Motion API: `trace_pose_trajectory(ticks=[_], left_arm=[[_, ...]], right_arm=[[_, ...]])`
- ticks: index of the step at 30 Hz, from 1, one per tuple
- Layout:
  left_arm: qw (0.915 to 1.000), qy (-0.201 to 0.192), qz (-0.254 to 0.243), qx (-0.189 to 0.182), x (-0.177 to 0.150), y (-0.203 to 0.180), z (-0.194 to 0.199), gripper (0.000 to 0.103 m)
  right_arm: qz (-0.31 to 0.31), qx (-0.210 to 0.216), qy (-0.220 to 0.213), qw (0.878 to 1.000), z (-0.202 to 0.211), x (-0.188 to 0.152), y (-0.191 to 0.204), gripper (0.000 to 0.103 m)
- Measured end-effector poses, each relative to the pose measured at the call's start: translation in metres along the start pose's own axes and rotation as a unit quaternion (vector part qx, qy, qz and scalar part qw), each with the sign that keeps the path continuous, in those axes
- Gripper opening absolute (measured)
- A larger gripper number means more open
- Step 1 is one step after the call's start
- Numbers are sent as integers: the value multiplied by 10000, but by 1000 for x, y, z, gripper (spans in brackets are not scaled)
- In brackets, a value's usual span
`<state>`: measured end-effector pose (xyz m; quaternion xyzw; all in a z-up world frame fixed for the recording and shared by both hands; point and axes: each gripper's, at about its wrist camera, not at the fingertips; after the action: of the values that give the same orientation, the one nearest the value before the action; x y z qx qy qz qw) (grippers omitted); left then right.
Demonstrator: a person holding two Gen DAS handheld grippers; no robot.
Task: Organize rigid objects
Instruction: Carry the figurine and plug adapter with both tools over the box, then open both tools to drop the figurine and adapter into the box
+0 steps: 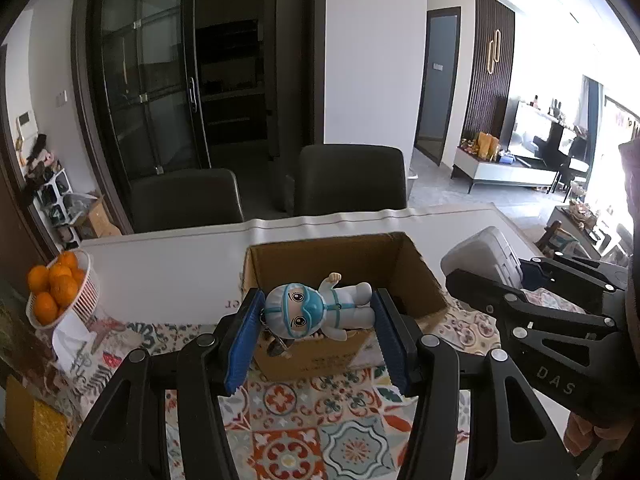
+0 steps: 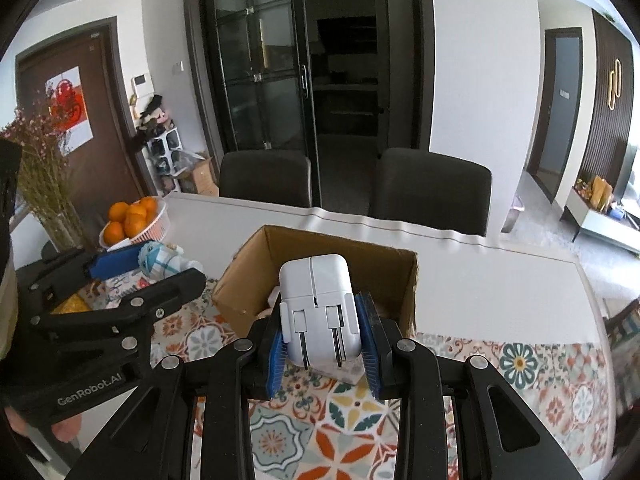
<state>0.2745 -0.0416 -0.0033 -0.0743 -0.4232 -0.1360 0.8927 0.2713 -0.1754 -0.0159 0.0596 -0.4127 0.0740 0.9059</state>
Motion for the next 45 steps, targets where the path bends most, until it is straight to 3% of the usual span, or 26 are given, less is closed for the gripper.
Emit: trace_pose_trajectory(ticks=[16,33,43,45], left_arm=[[9981,530,249,-182,26,24,-75,54],[9896,1432,90,107,11,34,-154,54],[9839,1778,0,185,0,25,-175,54],[9835,1788,8,270,-1,26,-174,58]], right_arm=[[-82,41,652,9978,-71,24,-12,32],[-121,103,2003,9796,-160,3,-28,32],[-93,-43,2214,9751,-169,-9,-35,32],[-74,-48,2223,9749,-169,-8,-34,32]])
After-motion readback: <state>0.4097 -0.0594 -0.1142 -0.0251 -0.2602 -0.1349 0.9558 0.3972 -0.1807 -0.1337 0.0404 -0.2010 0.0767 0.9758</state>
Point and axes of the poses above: each gripper's, at about its wrist camera, not at the fingertips, and z roughly against the way its jaws point, y to its left, x to its top, and after that the axes turned 1 degree about z, right-handed
